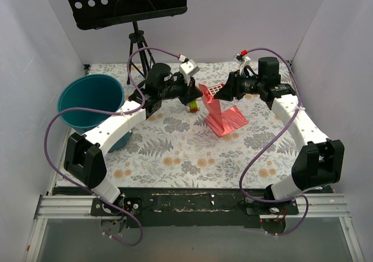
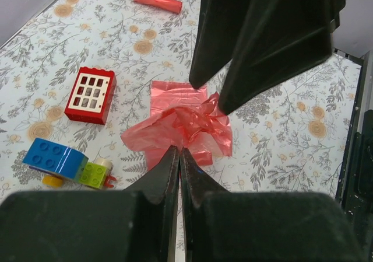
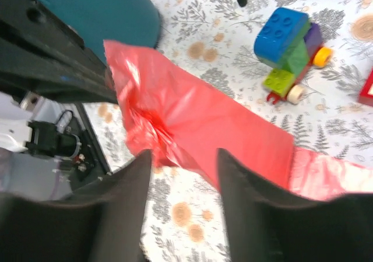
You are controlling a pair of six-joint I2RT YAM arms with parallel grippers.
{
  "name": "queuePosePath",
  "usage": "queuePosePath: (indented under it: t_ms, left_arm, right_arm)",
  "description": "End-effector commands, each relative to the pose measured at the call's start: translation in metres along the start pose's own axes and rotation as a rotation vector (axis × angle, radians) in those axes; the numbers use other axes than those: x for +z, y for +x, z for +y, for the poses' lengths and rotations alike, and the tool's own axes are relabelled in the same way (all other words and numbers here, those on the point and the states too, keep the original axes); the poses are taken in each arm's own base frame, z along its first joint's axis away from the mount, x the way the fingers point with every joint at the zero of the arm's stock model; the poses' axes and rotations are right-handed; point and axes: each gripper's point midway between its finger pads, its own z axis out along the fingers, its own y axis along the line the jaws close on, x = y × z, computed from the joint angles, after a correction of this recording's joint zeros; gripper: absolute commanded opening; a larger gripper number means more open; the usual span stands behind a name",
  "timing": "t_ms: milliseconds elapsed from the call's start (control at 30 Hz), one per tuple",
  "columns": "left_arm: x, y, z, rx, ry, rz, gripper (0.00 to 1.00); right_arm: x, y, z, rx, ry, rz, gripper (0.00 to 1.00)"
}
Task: Put the trash bags into the trash bin
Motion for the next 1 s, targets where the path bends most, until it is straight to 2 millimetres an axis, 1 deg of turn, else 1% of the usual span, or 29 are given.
queuePosePath:
  t_ms: [0,33,133,233,400,500,567,600,667,767,833,867,933,967]
  left_arm:
    - [-0.016,-0.015,-0.001,0.027,-0.024,-0.035,0.00]
    - [-0.016,-0.016,-0.001,0.026,-0.022,-0.039,0.00]
    - [-0.015,-0.015,-0.003,0.021,-0.013,-0.040,0.00]
    - [-0.017,-0.013,-0.007,0.023,0.005,-0.038,0.00]
    - [-0.019,-0.015,-0.013,0.017,0.031,-0.049,0.00]
    - [-0.021,-0.019,-0.014,0.025,0.030,-0.058,0.00]
    - [-0.022,-0.020,-0.015,0.034,0.035,-0.061,0.00]
    - [-0.023,-0.020,-0.017,0.038,0.040,-0.060,0.00]
    - [-0.026,-0.023,-0.019,0.045,0.047,-0.064,0.00]
    - [-0.027,-0.022,-0.022,0.039,0.060,-0.060,0.00]
    - [-0.027,-0.022,-0.023,0.036,0.063,-0.060,0.00]
    - [-0.027,-0.022,-0.022,0.033,0.059,-0.059,0.00]
    - [-0.027,-0.022,-0.020,0.037,0.051,-0.056,0.00]
    - [-0.027,-0.023,-0.020,0.043,0.048,-0.055,0.00]
  right_arm:
    - [-0.009,-0.015,0.020,-0.043,-0.078,-0.028,0.71]
    - [-0.009,-0.019,0.027,-0.055,-0.112,-0.035,0.82]
    - [-0.003,-0.022,0.042,-0.078,-0.162,-0.032,0.85]
    - [0.004,-0.029,0.047,-0.089,-0.156,-0.036,0.86]
    - [0.022,-0.030,0.035,-0.080,-0.094,-0.027,0.87]
    - [0.029,-0.027,0.027,-0.066,-0.072,-0.013,0.84]
    - [0.033,-0.023,0.017,-0.061,-0.019,-0.004,0.79]
    - [0.033,-0.021,0.013,-0.055,-0.002,-0.004,0.77]
    - [0.035,-0.018,0.005,-0.046,0.032,0.000,0.68]
    - [0.037,-0.020,0.001,-0.046,0.052,-0.012,0.58]
    - [0.039,-0.023,-0.002,-0.063,0.071,-0.019,0.48]
    - [0.038,-0.024,-0.004,-0.069,0.086,-0.022,0.41]
    - [0.037,-0.025,-0.011,-0.078,0.129,-0.022,0.13]
    - [0.035,-0.025,-0.015,-0.080,0.153,-0.025,0.02]
